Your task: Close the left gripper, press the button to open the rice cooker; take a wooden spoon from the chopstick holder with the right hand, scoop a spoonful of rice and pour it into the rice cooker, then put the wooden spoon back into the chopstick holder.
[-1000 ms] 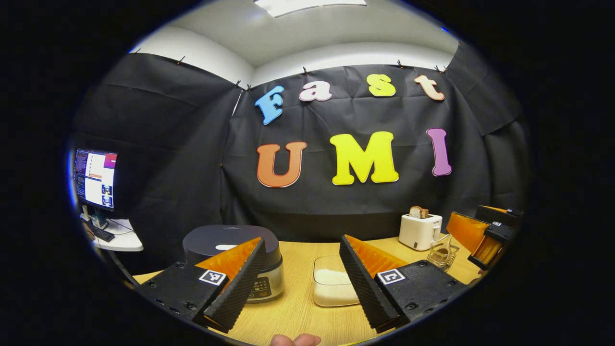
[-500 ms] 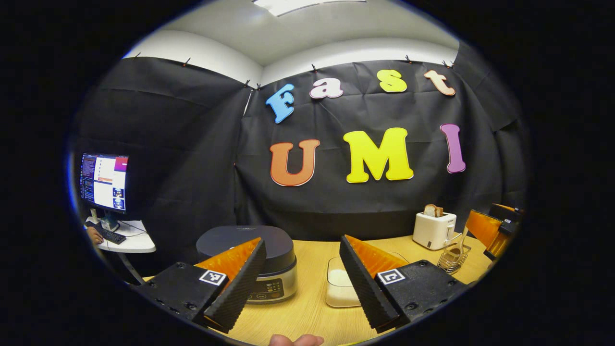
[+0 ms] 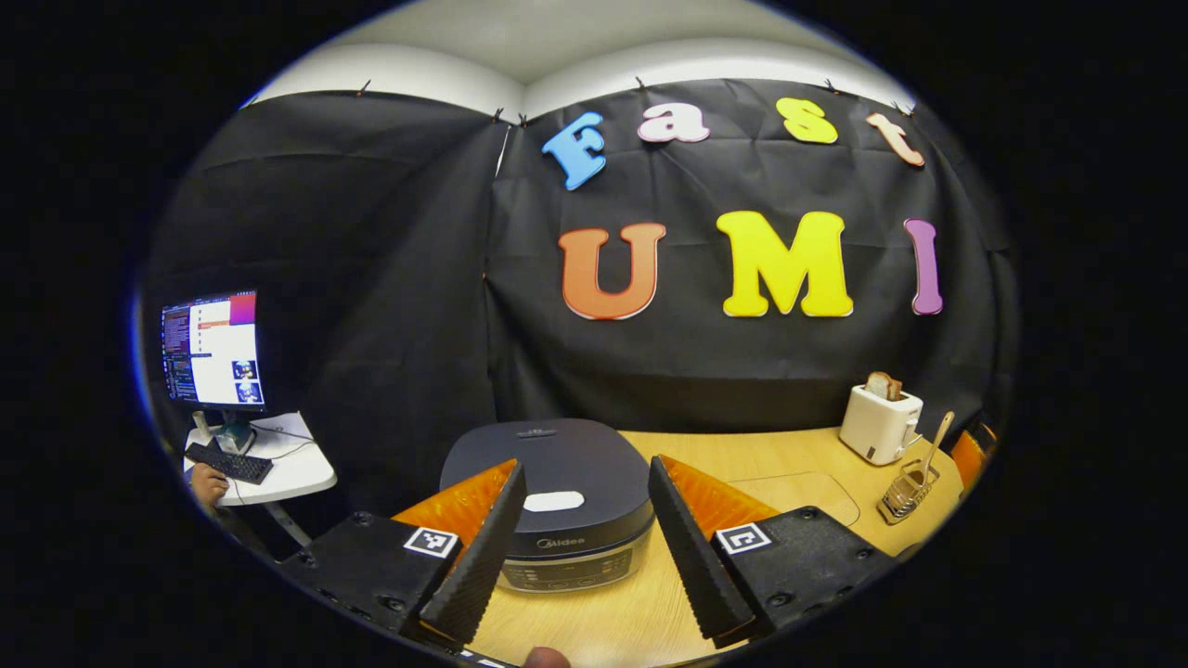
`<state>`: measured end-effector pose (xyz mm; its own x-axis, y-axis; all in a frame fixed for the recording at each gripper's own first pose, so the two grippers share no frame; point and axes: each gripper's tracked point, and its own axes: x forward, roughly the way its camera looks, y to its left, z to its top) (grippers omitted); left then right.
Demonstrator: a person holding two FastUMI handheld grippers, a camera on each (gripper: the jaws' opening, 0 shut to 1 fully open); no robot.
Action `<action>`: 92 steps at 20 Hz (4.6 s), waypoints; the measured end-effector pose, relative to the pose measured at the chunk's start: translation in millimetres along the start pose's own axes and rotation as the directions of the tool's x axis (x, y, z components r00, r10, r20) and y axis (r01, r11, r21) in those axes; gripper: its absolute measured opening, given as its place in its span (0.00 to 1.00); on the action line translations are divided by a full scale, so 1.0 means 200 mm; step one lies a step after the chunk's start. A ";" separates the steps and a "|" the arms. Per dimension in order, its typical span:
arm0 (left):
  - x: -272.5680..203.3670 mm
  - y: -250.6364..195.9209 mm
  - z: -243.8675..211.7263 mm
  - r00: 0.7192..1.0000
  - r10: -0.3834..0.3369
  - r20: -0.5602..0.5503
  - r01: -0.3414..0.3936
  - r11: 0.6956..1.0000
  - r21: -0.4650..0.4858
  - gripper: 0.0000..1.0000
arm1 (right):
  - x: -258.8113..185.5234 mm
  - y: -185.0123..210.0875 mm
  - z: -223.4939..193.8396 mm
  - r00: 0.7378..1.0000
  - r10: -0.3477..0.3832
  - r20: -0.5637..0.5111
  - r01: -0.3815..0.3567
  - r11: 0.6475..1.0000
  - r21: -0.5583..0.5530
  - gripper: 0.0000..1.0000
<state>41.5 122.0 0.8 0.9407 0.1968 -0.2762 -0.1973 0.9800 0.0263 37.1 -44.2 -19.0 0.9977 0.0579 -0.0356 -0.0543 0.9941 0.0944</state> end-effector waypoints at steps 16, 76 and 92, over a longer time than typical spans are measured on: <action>0.32 0.06 -0.19 0.933 -0.054 -0.355 0.005 0.991 -0.136 0.03 | 0.05 -0.12 -0.05 1.000 0.004 0.000 -0.004 1.000 0.029 0.92; -0.01 -0.45 0.05 0.972 -0.144 0.189 0.141 0.990 0.028 0.99 | 0.16 -0.73 -0.06 0.986 -0.110 -0.123 0.106 0.994 -0.038 0.95; -0.04 -0.41 0.00 0.975 -0.107 0.196 0.102 0.994 0.039 0.99 | 0.37 -0.89 -0.27 0.963 -0.092 -0.252 0.103 0.994 0.031 0.96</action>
<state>49.8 40.1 1.1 0.9922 0.0924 -0.0832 -0.0897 0.9953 0.0355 118.7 -211.4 -91.8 0.9559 -0.0120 -0.2935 0.0497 0.9914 0.1214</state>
